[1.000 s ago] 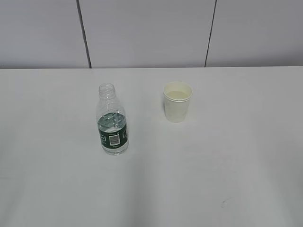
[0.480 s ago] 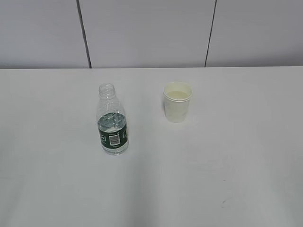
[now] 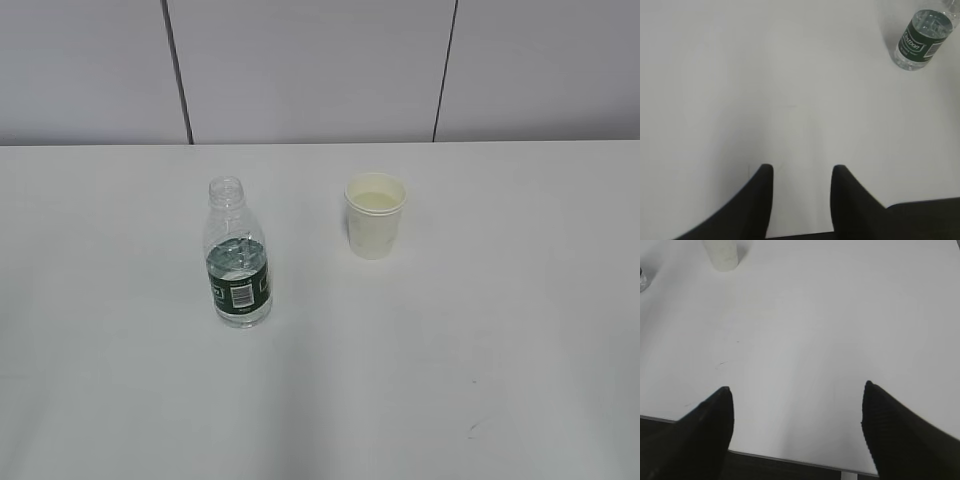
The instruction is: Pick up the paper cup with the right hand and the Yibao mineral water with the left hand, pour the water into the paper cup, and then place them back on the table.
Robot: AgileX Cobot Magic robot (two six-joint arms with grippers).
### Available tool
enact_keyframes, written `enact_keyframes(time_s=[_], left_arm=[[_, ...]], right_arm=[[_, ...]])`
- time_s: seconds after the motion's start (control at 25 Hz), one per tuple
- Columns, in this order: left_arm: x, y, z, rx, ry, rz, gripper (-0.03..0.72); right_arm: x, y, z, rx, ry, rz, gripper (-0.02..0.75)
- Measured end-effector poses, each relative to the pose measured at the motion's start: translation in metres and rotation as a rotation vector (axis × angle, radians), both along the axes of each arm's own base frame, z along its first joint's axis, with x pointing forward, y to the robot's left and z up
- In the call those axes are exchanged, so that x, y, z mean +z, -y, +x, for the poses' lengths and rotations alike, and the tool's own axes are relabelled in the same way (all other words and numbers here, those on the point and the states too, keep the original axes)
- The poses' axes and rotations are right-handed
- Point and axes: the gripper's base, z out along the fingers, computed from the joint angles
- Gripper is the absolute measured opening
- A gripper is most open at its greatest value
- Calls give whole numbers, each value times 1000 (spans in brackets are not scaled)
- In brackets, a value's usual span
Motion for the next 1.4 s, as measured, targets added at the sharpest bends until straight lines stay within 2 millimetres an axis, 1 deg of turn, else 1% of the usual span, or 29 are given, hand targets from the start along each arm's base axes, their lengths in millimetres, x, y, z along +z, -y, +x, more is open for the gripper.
enact_keyframes(time_s=[1.4], left_arm=[[0,0,0,0,0,0,239]], right_arm=[[1,0,0,-3,7,5,588]])
